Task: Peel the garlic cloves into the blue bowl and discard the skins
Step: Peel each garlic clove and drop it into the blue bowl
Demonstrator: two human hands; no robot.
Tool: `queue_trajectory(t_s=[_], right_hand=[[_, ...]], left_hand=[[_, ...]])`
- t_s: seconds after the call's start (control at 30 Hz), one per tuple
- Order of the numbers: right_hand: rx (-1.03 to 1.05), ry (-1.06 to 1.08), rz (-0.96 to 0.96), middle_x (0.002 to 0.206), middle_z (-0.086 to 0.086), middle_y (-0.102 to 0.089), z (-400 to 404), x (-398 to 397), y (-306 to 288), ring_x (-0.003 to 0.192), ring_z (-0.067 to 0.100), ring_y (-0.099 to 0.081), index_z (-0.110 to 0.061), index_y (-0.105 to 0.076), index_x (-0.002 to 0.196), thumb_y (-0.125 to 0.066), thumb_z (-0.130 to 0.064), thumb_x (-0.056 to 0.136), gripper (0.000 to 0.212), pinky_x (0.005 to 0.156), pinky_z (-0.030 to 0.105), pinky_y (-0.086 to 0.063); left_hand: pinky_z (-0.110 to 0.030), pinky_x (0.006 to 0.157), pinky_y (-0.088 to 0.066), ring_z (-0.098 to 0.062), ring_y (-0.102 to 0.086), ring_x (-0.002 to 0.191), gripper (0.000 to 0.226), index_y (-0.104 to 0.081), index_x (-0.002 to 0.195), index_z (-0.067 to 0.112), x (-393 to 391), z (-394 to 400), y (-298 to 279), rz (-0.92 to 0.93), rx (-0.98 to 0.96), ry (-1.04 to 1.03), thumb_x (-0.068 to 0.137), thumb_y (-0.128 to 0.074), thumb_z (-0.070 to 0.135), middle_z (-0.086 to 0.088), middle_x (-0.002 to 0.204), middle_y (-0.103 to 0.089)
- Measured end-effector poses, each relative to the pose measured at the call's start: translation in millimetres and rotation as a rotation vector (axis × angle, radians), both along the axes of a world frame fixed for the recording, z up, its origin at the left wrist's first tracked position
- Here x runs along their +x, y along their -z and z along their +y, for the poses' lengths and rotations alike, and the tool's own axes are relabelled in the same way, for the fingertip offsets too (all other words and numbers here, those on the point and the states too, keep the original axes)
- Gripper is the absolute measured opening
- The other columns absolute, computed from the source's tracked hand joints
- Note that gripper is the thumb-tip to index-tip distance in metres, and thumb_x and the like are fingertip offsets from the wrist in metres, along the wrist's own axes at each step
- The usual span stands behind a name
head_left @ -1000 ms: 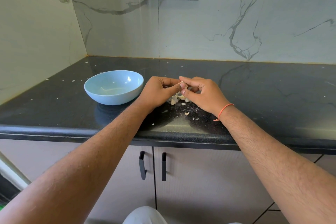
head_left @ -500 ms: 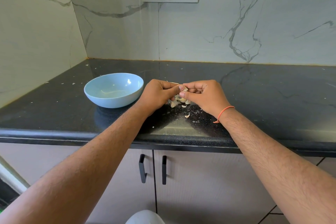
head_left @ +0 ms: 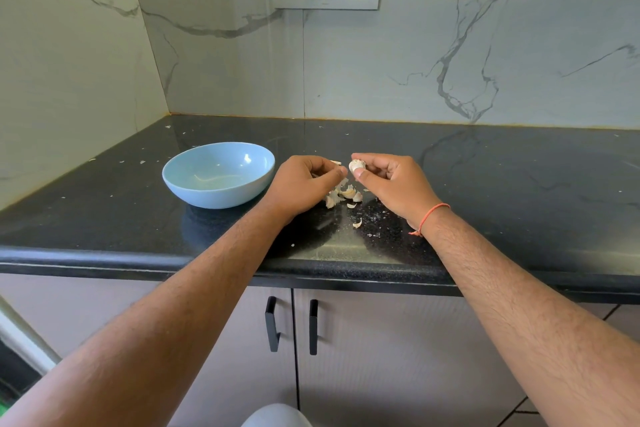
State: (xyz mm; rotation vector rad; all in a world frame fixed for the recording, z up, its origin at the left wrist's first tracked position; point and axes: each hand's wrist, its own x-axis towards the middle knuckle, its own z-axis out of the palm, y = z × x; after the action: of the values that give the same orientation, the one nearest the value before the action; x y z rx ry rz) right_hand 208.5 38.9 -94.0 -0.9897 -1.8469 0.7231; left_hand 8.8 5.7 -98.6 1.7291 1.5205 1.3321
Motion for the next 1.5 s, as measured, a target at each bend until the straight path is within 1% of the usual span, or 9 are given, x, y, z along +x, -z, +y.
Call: queue_trajectory(t_s=[0.13, 0.27, 0.37, 0.47, 0.57, 0.63, 0.9, 1.23, 1.5], right_hand=[[-0.056, 0.004, 0.042, 0.095, -0.009, -0.079, -1.1, -0.1, -0.9, 0.078, -0.004, -0.069, -0.023, -0.075, 0.114, -0.079, -0.027, 0.092, 0.022, 0.080, 0.020, -0.054], [-0.046, -0.026, 0.047, 0.094, -0.007, -0.080, -3.7, 0.4, -2.1, 0.086, 0.001, -0.074, -0.024, -0.077, 0.111, -0.081, -0.027, 0.090, 0.021, 0.084, 0.022, -0.056], [-0.039, -0.070, 0.054, 0.099, -0.008, -0.081, -5.8, 0.0, -3.1, 0.095, 0.006, -0.076, -0.025, -0.080, 0.113, -0.081, -0.032, 0.090, 0.024, 0.091, 0.030, -0.059], [-0.043, -0.099, 0.079, 0.100, -0.008, -0.081, -6.4, -1.3, -2.7, 0.093, 0.011, -0.077, -0.025, -0.079, 0.117, -0.080, -0.032, 0.090, 0.027, 0.088, 0.036, -0.063], [-0.046, -0.107, 0.094, 0.096, -0.006, -0.081, -6.0, -0.6, -2.1, 0.086, 0.017, -0.077, -0.025, -0.078, 0.119, -0.081, -0.032, 0.090, 0.031, 0.087, 0.037, -0.064], [-0.050, -0.126, 0.105, 0.099, -0.004, -0.081, -4.9, -0.2, -0.7, 0.092, 0.016, -0.077, -0.021, -0.077, 0.121, -0.083, -0.024, 0.088, 0.033, 0.090, 0.037, -0.063], [-0.038, -0.121, 0.093, 0.101, -0.002, -0.081, -3.0, 1.7, 1.6, 0.096, 0.014, -0.077, -0.021, -0.077, 0.120, -0.082, -0.015, 0.090, 0.031, 0.097, 0.040, -0.061], [-0.095, -0.113, 0.124, 0.097, -0.004, -0.080, 0.3, 0.9, 0.8, 0.085, 0.006, -0.075, -0.019, -0.076, 0.119, -0.078, -0.012, 0.093, 0.027, 0.078, 0.027, -0.061], [-0.095, -0.106, 0.153, 0.096, -0.001, -0.081, 0.1, 3.1, 0.3, 0.091, 0.014, -0.078, -0.017, -0.078, 0.107, -0.085, -0.010, 0.085, 0.024, 0.082, 0.029, -0.063]], left_hand=[[-0.017, 0.074, -0.050, 0.008, -0.066, 0.067, 0.012, -0.084, 0.101, 0.029, 2.4, -2.2, -1.6, 0.084, -0.015, 0.010, 0.092, -0.076, 0.032, 0.020, 0.073, -0.075], [-0.020, 0.076, -0.049, 0.011, -0.062, 0.067, 0.024, -0.082, 0.115, 0.030, 2.2, -3.5, -2.3, 0.048, 0.007, 0.057, 0.098, -0.071, 0.043, 0.017, 0.072, -0.075], [-0.024, 0.078, -0.055, 0.002, -0.070, 0.081, 0.027, -0.080, 0.120, 0.025, -0.1, -4.4, -3.1, -0.033, 0.017, 0.124, 0.099, -0.072, 0.039, 0.003, 0.090, -0.081], [-0.018, 0.077, -0.057, -0.005, -0.076, 0.099, 0.027, -0.079, 0.121, 0.014, -2.0, -3.5, -3.4, -0.150, 0.013, 0.164, 0.098, -0.075, 0.027, 0.004, 0.105, -0.082], [-0.013, 0.071, -0.054, -0.002, -0.075, 0.093, 0.027, -0.078, 0.121, 0.007, -1.2, -4.2, -4.2, -0.209, 0.001, 0.188, 0.097, -0.075, 0.020, -0.001, 0.106, -0.081], [-0.014, 0.071, -0.055, -0.004, -0.076, 0.093, 0.027, -0.078, 0.120, 0.006, -1.2, -5.8, -5.9, -0.241, -0.008, 0.200, 0.097, -0.076, 0.019, -0.002, 0.105, -0.082], [-0.021, 0.081, -0.058, -0.010, -0.077, 0.099, 0.026, -0.079, 0.117, 0.005, -1.8, -8.4, -7.6, -0.253, -0.043, 0.199, 0.095, -0.077, 0.019, -0.002, 0.104, -0.082], [-0.014, 0.064, -0.052, 0.001, -0.063, 0.068, 0.019, -0.080, 0.111, 0.006, -1.2, -4.7, -5.4, -0.180, -0.023, 0.095, 0.097, -0.075, 0.018, -0.006, 0.095, -0.079], [-0.023, 0.072, -0.058, -0.002, -0.069, 0.080, 0.022, -0.081, 0.116, 0.015, -1.0, -2.3, -3.4, -0.111, -0.020, 0.127, 0.099, -0.074, 0.026, 0.000, 0.098, -0.081]])
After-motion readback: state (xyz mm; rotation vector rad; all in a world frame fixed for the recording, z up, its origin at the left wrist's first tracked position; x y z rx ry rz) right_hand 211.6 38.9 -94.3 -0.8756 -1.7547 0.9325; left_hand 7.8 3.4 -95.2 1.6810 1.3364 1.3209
